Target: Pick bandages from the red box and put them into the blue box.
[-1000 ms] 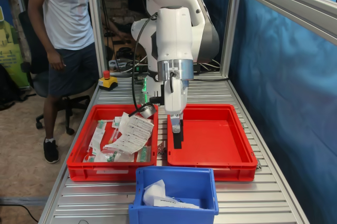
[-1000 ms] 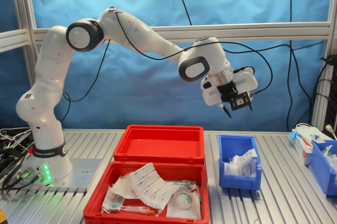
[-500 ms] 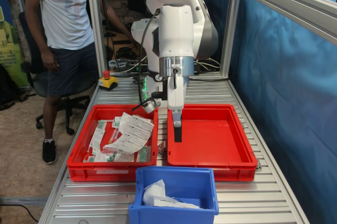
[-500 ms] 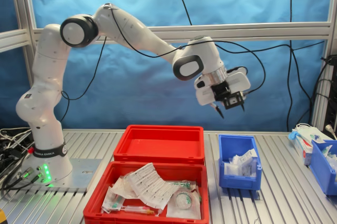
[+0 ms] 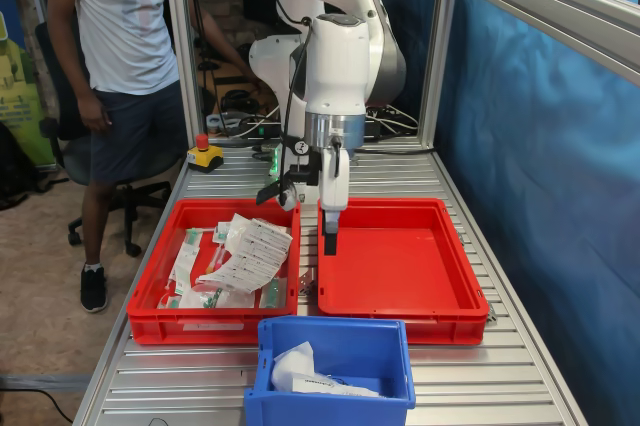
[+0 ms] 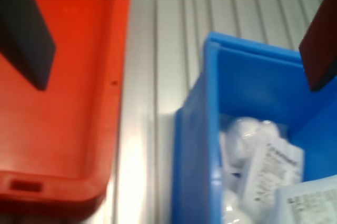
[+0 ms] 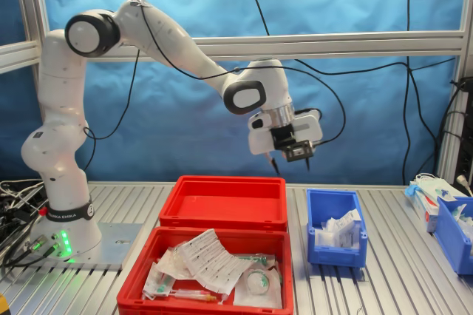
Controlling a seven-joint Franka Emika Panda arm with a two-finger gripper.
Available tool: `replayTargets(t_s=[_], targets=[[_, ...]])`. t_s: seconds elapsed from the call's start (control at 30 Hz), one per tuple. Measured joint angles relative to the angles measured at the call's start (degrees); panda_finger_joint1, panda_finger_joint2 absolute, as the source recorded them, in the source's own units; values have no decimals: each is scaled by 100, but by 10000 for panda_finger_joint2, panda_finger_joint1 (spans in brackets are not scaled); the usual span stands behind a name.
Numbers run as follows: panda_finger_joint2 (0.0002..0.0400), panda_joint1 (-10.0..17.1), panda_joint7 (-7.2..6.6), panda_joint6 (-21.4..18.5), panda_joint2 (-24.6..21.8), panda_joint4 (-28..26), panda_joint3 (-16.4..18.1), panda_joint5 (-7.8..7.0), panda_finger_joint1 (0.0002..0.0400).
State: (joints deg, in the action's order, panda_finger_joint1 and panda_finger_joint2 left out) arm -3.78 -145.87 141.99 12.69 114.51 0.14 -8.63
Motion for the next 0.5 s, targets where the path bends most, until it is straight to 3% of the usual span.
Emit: replayTargets(t_s=[0.23, 0.5], targets=[[400, 226, 0, -800, -431, 225, 201, -67, 400], [400, 375, 0, -1282, -982, 420, 280, -83, 400]])
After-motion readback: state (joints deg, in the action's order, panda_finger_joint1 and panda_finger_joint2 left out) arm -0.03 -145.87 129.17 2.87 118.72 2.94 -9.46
